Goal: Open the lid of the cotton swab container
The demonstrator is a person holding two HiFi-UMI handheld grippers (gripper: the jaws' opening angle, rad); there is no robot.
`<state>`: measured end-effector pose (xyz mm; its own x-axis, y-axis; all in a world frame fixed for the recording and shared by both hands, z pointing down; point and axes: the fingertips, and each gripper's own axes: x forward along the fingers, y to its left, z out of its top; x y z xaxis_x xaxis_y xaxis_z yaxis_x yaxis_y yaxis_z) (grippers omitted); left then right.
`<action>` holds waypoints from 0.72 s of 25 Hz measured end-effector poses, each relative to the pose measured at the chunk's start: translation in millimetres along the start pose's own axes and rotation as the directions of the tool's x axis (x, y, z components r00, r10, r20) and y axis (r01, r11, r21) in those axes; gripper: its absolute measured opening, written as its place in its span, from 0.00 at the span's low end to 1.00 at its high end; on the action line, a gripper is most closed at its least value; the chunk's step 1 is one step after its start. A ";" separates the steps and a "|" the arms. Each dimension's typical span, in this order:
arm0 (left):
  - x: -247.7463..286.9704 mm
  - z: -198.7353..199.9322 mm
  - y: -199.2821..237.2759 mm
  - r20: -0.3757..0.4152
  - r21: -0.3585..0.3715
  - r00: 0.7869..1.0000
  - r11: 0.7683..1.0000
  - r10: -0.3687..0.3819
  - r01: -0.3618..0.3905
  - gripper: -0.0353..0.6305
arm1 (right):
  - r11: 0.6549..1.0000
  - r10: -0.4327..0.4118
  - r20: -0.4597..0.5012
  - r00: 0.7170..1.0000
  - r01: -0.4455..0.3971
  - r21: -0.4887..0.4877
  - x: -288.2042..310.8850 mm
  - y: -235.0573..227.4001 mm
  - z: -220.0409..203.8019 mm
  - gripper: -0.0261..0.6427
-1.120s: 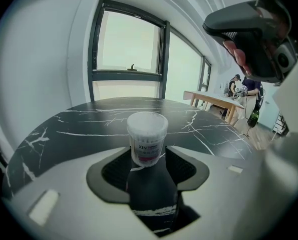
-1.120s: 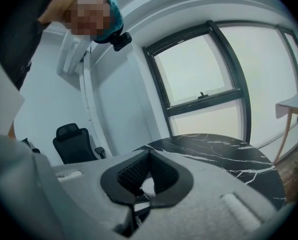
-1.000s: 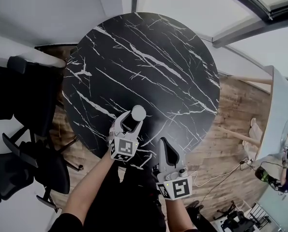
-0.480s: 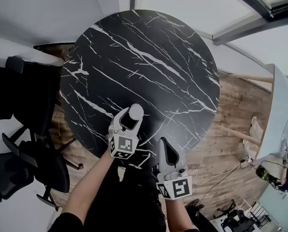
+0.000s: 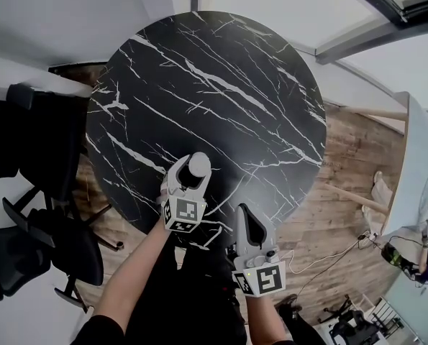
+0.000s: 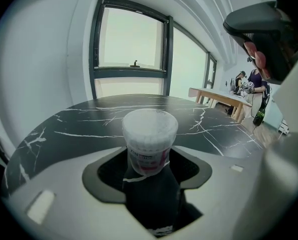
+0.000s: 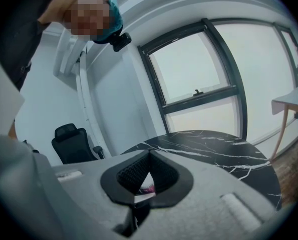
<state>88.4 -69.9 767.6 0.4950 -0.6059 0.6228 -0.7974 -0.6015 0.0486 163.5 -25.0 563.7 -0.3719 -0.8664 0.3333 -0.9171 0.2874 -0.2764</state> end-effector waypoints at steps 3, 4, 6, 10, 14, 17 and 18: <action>2.0 0.6 0.1 -0.004 0.013 1.000 1.000 0.007 -0.007 0.46 | 1.000 -0.004 -0.002 1.000 0.004 0.002 -1.1 -1.5 -1.2 0.03; 2.7 0.7 0.1 -0.005 0.015 1.000 1.000 0.010 -0.010 0.46 | 1.000 -0.005 -0.001 1.000 0.005 0.003 -1.6 -2.0 -1.5 0.03; 3.8 0.8 -0.3 -0.004 0.014 1.000 1.000 0.019 -0.019 0.46 | 1.000 -0.007 0.000 1.000 0.007 0.004 -2.6 -3.3 -1.4 0.03; 4.0 0.8 0.5 0.005 0.015 0.999 0.999 0.035 -0.035 0.45 | 1.000 -0.014 0.009 1.000 0.014 0.005 -4.0 -5.5 0.2 0.03; 5.2 2.4 1.1 0.016 0.020 0.999 0.999 0.036 -0.036 0.44 | 1.000 -0.021 0.011 1.000 0.021 0.005 -5.7 -5.6 -3.3 0.03; 3.6 2.3 0.9 0.020 0.017 1.000 1.000 0.020 -0.020 0.44 | 1.000 -0.018 0.009 1.000 0.018 0.006 -7.2 -2.4 -6.7 0.03; 2.4 2.6 0.6 0.026 0.014 1.000 1.000 0.012 -0.012 0.44 | 1.000 -0.018 0.009 1.000 0.018 0.006 -7.9 -1.2 -7.2 0.03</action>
<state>90.0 -73.0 767.1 0.4944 -0.6267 0.6024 -0.7986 -0.6011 0.0300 166.5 -15.5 568.0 -0.3544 -0.8748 0.3303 -0.9226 0.2696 -0.2759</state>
